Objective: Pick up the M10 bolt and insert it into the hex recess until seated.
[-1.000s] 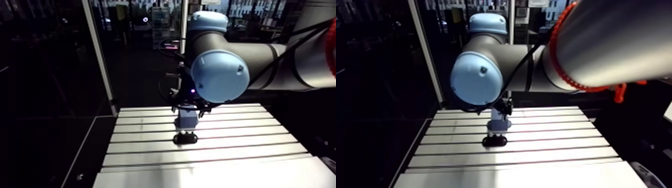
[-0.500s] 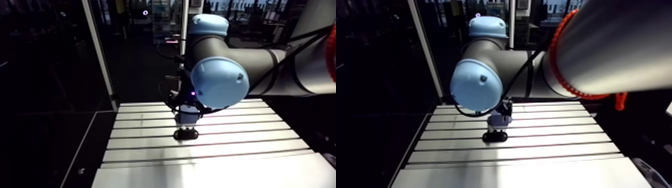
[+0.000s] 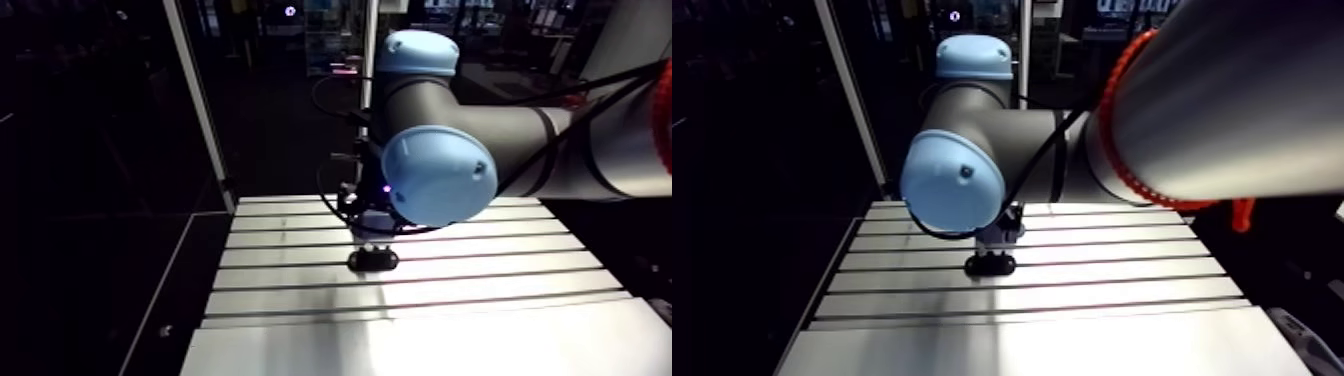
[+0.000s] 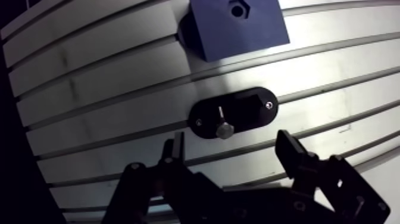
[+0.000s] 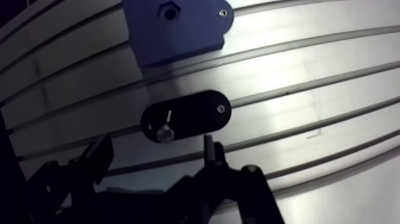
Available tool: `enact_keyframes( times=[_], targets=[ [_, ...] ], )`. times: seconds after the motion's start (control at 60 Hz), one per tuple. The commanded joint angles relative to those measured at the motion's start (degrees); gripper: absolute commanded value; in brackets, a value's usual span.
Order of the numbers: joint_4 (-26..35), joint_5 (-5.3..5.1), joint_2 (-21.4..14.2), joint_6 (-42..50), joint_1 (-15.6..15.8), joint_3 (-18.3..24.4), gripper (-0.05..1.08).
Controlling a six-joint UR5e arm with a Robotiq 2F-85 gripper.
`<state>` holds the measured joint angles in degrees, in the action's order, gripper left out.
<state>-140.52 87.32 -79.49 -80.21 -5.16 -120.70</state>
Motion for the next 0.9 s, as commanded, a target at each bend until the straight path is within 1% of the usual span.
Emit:
enact_keyframes(
  times=[0.017,0.117,0.267,0.9],
  targets=[
    [-1.44,0.0,1.12,-0.42,-0.03,-0.47,0.21],
    [-1.99,0.0,1.31,-0.51,0.06,-0.55,0.23],
    [-2.68,-0.08,1.98,-1.47,0.06,-0.81,0.29],
    [-4.38,-0.09,3.24,-1.65,0.23,-1.35,0.43]
  ],
)
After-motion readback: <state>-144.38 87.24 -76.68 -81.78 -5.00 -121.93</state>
